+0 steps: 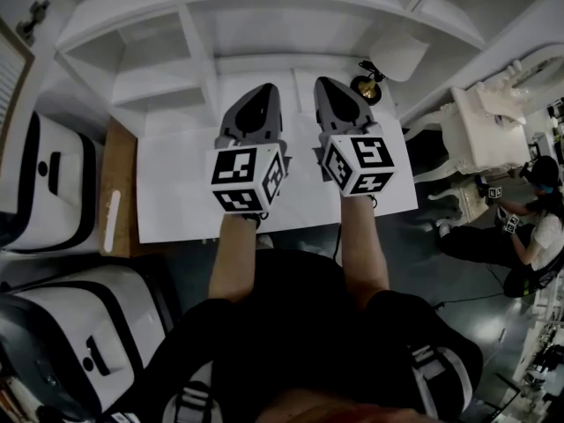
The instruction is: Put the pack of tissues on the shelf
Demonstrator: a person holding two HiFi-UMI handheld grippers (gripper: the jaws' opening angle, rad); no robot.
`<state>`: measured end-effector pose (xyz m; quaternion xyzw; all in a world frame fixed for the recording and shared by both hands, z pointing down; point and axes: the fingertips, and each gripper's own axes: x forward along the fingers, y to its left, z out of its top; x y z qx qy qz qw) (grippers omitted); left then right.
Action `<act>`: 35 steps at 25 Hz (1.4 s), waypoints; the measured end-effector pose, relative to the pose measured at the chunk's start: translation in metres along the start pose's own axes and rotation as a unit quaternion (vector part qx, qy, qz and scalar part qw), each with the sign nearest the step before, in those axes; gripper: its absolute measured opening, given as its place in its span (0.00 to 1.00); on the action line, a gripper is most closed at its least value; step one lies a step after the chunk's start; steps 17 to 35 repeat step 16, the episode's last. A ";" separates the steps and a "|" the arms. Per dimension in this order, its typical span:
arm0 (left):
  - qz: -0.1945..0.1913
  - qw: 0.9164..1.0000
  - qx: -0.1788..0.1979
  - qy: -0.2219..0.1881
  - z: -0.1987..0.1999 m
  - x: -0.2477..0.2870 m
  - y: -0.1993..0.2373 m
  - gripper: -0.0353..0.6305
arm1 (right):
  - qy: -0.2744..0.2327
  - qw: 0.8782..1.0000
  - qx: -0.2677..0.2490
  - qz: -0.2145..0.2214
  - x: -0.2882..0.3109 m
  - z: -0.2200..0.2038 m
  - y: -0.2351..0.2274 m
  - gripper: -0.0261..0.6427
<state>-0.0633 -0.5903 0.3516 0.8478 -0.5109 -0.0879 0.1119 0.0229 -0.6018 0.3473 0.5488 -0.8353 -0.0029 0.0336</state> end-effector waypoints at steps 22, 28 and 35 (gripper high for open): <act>-0.004 1.000 0.005 -0.017 0.016 -0.001 0.006 0.07 | -0.005 1.000 -0.010 0.018 0.007 0.006 0.011 0.07; -0.004 1.000 0.005 -0.017 0.016 -0.001 0.006 0.07 | -0.005 1.000 -0.010 0.018 0.007 0.006 0.011 0.07; -0.004 1.000 0.005 -0.017 0.016 -0.001 0.006 0.07 | -0.005 1.000 -0.010 0.018 0.007 0.006 0.011 0.07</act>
